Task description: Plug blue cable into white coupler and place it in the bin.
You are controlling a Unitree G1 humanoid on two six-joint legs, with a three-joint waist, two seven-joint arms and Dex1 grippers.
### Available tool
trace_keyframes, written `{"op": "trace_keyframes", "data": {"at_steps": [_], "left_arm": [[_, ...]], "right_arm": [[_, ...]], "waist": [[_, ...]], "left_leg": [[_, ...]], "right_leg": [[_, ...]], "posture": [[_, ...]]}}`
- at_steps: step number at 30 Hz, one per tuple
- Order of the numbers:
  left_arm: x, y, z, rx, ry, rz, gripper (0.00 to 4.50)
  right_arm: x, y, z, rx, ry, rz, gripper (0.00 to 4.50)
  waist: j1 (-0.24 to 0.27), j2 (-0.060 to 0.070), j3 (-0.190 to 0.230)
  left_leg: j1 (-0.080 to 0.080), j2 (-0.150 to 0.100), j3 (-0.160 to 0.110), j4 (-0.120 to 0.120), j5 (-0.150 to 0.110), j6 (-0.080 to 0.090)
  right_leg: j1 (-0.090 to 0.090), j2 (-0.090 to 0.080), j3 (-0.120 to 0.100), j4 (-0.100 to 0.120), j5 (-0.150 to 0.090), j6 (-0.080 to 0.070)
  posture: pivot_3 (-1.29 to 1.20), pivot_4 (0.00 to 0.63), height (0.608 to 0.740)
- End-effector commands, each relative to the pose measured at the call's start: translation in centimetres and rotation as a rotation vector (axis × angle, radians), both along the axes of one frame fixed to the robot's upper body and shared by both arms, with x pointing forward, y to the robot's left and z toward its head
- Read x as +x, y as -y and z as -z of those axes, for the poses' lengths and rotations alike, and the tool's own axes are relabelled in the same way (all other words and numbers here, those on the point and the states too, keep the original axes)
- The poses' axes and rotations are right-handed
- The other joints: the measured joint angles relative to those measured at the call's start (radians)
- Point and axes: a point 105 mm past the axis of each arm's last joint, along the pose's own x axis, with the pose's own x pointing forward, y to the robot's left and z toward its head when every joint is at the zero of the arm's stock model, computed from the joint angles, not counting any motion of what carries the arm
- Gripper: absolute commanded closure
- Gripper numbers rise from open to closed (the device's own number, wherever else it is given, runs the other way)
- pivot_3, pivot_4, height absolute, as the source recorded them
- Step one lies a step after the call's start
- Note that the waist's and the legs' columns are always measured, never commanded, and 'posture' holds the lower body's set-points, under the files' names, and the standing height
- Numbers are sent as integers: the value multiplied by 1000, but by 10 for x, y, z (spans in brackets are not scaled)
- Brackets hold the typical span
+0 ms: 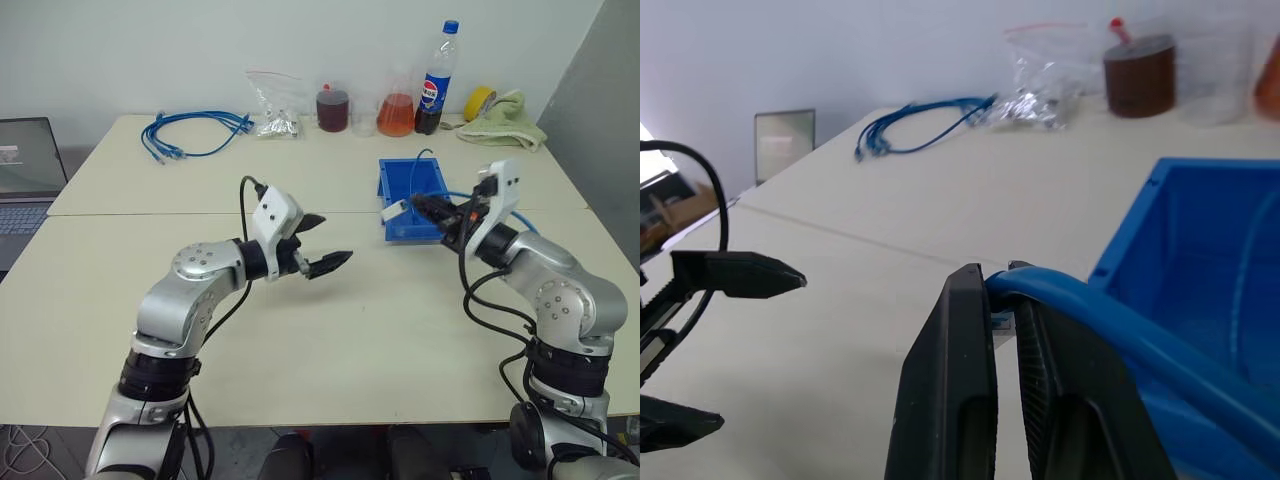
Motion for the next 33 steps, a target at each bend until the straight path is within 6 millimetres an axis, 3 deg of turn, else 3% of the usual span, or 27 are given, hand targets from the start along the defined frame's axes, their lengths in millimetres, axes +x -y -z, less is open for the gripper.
{"op": "trace_keyframes", "data": {"at_steps": [1, 10, 12, 15, 20, 28, 33], "left_arm": [[-1, 16, -11, 4, 48, 21, 0], [3, 38, -15, 25, 96, 57, 0], [4, 40, -16, 24, 99, 63, 0], [4, 43, -17, 23, 105, 68, 0], [4, 45, -18, 29, 112, 71, 0], [6, 46, -17, 30, 113, 69, 0], [7, 46, -15, 16, 98, 66, 0]], "right_arm": [[21, 20, -15, -35, 64, 141, 4482], [86, 31, 8, -187, -54, 182, 4482], [96, 28, 15, -207, -110, 140, 3756], [107, 30, 15, -208, -153, 134, 3136], [122, 52, -6, -115, -175, 268, 2076], [128, 78, -29, -59, -128, 435, 271], [125, 116, -35, -88, -24, 646, 271]], "waist": [[0, 0, 0], [-7, 0, 0], [-9, 0, 0], [-15, 0, 1], [-18, 1, 1], [-18, 1, 1], [-18, 1, 1]], "left_leg": [[0, 0, 0, 0, 0, 0], [0, 0, 4, 0, 2, -3], [0, 0, 4, 0, 2, -4], [-1, 0, 5, 0, 2, -4], [-2, -1, 5, 0, 3, -4], [-4, -1, 5, 0, 3, -4], [-4, -1, 5, 1, 3, -4]], "right_leg": [[0, 0, 0, 0, 0, 0], [-1, 0, 1, 0, 0, 0], [-1, 0, 1, 0, 0, 0], [-1, -1, 1, -1, 0, 0], [-2, -2, 1, -1, 0, 0], [-2, -2, 1, -1, 0, 0], [-2, -3, 1, -1, 0, 0]], "posture": [[0, 150, 740], [0, 150, 740], [0, 150, 740], [0, 150, 740], [0, 150, 740], [0, 150, 740], [0, 150, 740]]}}
